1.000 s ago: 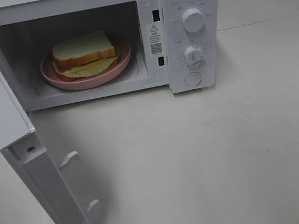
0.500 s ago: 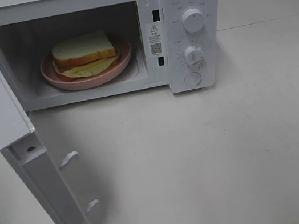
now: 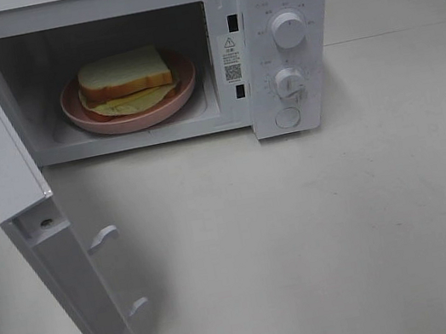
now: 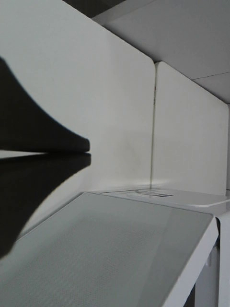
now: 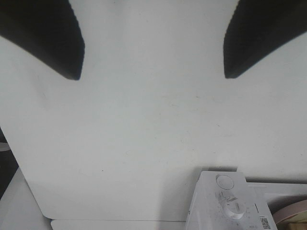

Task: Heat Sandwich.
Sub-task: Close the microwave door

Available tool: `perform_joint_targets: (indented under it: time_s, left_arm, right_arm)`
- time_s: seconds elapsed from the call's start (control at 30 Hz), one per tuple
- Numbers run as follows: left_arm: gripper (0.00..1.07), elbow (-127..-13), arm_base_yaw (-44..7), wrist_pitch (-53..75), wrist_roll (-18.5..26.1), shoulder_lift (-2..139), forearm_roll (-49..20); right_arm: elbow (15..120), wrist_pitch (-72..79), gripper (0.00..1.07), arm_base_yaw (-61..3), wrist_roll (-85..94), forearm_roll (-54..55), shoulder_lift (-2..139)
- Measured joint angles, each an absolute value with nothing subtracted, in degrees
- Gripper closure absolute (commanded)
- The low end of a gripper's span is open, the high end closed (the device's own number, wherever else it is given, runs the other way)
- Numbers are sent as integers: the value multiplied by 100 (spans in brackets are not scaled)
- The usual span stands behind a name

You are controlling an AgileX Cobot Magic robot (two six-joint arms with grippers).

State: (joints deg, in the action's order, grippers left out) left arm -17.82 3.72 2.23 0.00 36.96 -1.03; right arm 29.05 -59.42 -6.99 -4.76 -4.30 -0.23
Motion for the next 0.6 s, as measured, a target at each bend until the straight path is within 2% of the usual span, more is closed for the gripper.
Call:
perform_joint_targets:
  time_s: [0.03, 0.17, 0.6]
  left_arm:
    - [107, -1621, 372, -350, 0, 3896, -103]
    - [107, -1358, 372, -1329, 0, 4372, -103]
    - [107, -1226, 372, -4034, 0, 6429, 0]
  right_arm:
    - [2905, -5942, 31, -699, -476, -430, -23]
    - [2905, -5942, 31, -699, -476, -430, -23]
    - [2905, -5942, 31, -699, -476, -430, -23]
